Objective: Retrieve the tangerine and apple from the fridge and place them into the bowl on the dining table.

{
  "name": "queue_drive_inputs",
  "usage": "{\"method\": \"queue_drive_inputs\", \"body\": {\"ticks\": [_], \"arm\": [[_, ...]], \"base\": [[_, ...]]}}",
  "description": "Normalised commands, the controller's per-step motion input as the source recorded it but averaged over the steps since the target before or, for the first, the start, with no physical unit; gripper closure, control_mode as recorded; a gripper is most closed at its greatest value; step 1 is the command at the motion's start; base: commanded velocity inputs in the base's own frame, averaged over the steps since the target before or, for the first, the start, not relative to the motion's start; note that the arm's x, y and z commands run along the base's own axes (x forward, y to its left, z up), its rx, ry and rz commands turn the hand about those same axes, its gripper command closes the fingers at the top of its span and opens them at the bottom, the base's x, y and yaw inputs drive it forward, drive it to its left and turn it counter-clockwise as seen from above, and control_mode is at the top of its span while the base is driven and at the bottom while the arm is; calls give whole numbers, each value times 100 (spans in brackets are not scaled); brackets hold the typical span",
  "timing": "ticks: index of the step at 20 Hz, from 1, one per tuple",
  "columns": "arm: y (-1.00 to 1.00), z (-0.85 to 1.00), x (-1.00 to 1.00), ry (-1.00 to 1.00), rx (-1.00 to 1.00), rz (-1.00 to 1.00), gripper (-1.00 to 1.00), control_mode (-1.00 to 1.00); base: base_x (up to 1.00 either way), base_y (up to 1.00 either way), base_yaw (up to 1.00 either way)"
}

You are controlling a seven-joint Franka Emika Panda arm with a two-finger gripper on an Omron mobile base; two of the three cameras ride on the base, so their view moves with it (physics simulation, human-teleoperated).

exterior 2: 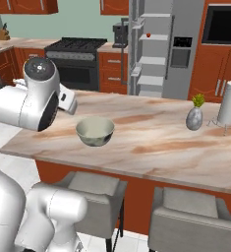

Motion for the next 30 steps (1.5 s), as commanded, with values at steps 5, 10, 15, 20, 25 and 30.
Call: {"method": "queue_drive_inputs", "body": {"ticks": [5,10,15,20,25,30], "arm": [[0,-34,76,35,0,3,100,-100],[-3,-35,59,37,0,0,100,-100],[-1,-26,2,16,-2,-3,100,-100],[0,-25,0,2,-16,-6,100,-100],[-1,-36,0,0,-18,-6,100,-100],[-20,-28,23,7,-3,-1,100,-100]], "base": [[0,0,0],[0,0,0],[0,0,0],[0,0,0],[0,0,0],[0,0,0]]}}
